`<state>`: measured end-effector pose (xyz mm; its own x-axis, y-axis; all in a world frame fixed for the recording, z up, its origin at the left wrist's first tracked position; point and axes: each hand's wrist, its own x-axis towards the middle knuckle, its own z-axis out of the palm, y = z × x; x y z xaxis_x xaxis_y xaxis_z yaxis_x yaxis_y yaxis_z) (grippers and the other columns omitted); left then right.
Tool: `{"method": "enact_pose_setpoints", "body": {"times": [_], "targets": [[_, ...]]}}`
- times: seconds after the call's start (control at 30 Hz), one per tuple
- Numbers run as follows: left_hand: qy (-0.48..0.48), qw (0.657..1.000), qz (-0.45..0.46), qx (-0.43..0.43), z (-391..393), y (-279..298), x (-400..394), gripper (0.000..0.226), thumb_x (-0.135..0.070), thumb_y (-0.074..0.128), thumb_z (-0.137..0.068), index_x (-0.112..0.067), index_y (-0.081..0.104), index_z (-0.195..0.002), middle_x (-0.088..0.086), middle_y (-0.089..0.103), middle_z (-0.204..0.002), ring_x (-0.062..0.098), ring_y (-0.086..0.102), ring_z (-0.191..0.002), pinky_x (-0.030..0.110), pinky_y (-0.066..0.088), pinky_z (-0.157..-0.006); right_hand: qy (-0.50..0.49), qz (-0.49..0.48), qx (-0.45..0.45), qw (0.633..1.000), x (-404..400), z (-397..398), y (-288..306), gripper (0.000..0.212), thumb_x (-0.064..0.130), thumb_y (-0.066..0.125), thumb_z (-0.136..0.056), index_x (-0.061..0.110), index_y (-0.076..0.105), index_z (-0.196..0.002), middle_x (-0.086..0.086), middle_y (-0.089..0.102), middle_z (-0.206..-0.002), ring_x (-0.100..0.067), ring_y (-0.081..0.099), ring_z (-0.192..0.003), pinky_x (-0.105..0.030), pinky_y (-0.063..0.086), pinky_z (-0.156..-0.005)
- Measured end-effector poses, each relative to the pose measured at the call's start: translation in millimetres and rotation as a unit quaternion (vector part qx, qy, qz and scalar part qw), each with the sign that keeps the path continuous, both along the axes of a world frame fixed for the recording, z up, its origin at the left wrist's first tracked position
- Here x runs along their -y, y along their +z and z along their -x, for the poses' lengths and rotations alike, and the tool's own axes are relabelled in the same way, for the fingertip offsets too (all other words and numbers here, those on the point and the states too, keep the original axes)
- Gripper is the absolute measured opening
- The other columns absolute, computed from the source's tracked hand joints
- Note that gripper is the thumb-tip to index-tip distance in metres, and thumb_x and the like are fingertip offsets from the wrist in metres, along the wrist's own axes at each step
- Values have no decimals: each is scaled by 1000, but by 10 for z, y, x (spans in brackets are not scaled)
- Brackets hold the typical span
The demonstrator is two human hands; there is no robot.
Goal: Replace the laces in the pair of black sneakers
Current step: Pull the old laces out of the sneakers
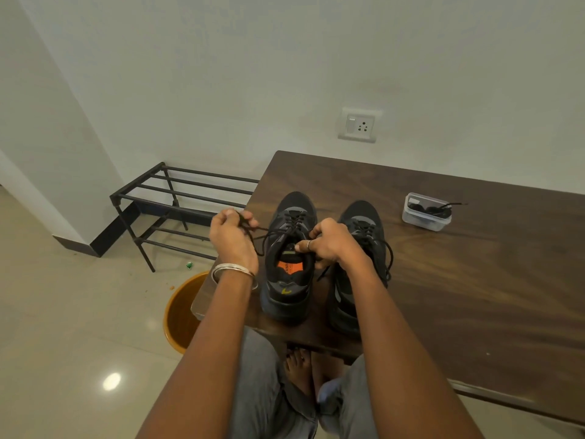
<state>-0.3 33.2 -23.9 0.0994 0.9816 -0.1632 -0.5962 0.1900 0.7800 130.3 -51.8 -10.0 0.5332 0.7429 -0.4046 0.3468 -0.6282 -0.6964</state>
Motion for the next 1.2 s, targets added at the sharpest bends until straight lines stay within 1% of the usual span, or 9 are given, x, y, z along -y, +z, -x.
{"method": "enact_pose_setpoints", "body": {"times": [0.1, 0.2, 0.27, 0.4, 0.6, 0.8, 0.87, 1.13, 1.2], "targets": [[-48, 935, -203, -288, 2, -92, 23, 20, -12, 57, -91, -19, 56, -110, -4, 55, -82, 9, 52, -70, 25, 45, -67, -3, 0, -11, 1000, -6, -19, 1, 42, 25, 79, -83, 0, 61, -111, -19, 66, -109, -34, 74, -82, -42, 62, -73], [-103, 726, -380, -563, -70, -199, 14, 24, -35, 68, -82, -36, 65, -106, -8, 51, -106, 15, 46, -106, 41, 37, -92, 3, 7, 0, 1000, -13, -20, 11, 47, 27, 79, -82, 2, 59, -118, -20, 62, -115, -31, 73, -80, -38, 63, -68], [-116, 640, -402, -644, -95, -189, 44, 21, -40, 70, -79, -38, 70, -100, -10, 49, -113, 15, 39, -114, 39, 26, -93, 5, 11, 8, 1000, -8, -21, 26, 51, 24, 80, -82, 2, 57, -122, -20, 59, -119, -33, 72, -81, -40, 63, -69], [-97, 580, -452, -671, -103, -189, 73, 22, -35, 67, -85, -33, 70, -106, -8, 53, -116, 15, 46, -113, 38, 29, -93, 13, 14, 6, 1000, 29, -15, 43, 52, 22, 83, -78, 3, 57, -119, -18, 60, -116, -31, 74, -81, -42, 62, -72], [-93, 606, -479, -628, -119, -198, 82, 18, -30, 61, -90, -18, 73, -95, 1, 66, -98, 21, 63, -88, 31, 43, -73, -11, 3, -13, 1000, 52, 13, 53, 47, 18, 84, -78, -2, 60, -113, -21, 69, -105, -34, 73, -86, -46, 61, -77], [-86, 894, -176, -403, -55, -177, 21, 14, -19, 52, -92, -13, 56, -81, 9, 70, -81, 23, 70, -69, 42, 59, -69, -9, -1, -16, 1000, 42, 12, 52, 26, 15, 83, -79, 7, 59, -88, -17, 69, -99, -35, 73, -86, -44, 62, -75], [-66, 943, -77, -318, -6, -175, -18, 12, -13, 49, -93, -12, 51, -82, 14, 70, -85, 27, 72, -68, 40, 59, -63, -4, 1, -7, 1000, 39, 12, 41, 28, 16, 83, -79, 7, 59, -90, -18, 67, -104, -34, 73, -84, -42, 62, -74], [24, 729, -137, -670, 42, -204, -25, 37, -30, 59, -90, -14, 57, -123, 12, 51, -128, 31, 46, -119, 49, 35, -99, 58, -60, 139, 987, -25, -5, 83, 49, 33, 77, -84, 7, 63, -122, -10, 64, -113, -23, 61, -101, -35, 51, -91], [71, 732, -193, -650, 48, -133, 3, 41, -29, 61, -90, -13, 53, -126, 12, 51, -126, 30, 47, -116, 43, 38, -94, 67, -123, 189, 972, -62, 33, 117, 44, 25, 73, -88, 10, 62, -128, -8, 62, -119, -22, 59, -109, -32, 48, -95]]}}
